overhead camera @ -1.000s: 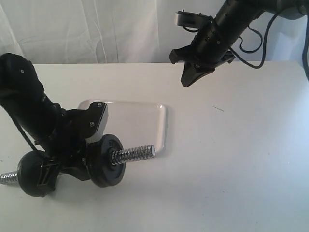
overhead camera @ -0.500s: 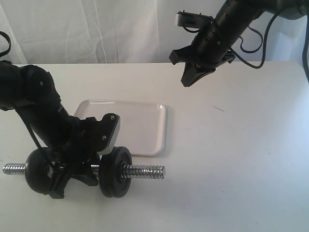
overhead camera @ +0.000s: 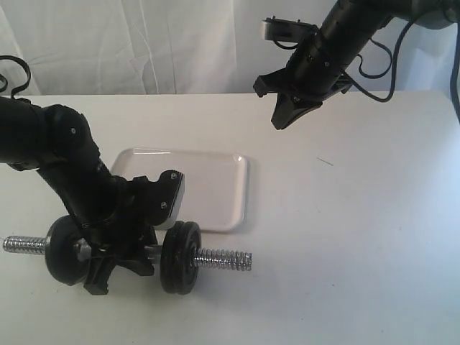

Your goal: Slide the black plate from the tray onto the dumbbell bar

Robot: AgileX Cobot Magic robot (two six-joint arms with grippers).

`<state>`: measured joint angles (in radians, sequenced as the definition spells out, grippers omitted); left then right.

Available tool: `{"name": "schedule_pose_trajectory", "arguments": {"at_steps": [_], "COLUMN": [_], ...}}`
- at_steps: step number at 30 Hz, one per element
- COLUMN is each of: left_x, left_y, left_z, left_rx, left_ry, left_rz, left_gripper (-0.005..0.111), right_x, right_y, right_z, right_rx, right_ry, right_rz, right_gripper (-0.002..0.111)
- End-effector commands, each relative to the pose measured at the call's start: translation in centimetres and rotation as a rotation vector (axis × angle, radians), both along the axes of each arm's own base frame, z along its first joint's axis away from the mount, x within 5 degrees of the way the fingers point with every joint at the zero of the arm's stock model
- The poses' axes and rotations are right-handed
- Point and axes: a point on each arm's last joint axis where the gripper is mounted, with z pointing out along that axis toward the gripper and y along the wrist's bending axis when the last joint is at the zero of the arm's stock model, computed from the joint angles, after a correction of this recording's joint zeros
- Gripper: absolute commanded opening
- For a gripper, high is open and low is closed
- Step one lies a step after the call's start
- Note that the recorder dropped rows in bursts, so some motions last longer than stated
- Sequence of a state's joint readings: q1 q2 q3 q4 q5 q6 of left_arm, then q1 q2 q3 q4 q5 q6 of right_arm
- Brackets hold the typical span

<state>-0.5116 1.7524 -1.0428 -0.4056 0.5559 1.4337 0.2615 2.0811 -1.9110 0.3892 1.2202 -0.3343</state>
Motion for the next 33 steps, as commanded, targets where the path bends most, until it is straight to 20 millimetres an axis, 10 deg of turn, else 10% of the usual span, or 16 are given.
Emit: {"name": "schedule_pose_trajectory", "arguments": {"at_steps": [1,33], "left_x": [0.12,0.43], "left_y": [-0.63,-0.90], "left_z": [2.02,2.19], "left_rx": [-0.086,-0.125], "left_ry": [-0.013,-0.030], "left_rz": [0.039,0.082], "left_gripper": [0.000,0.000], "right_x": [-0.01,-0.01], "right_y": [-0.28,-0.29], "right_z": [0.60,0.59], "right_rx": [0.003,0.002], "right_ry": [-0.015,-0.015], "right_rz": [-0.006,-0.006], "right_gripper": [0.000,0.000]}}
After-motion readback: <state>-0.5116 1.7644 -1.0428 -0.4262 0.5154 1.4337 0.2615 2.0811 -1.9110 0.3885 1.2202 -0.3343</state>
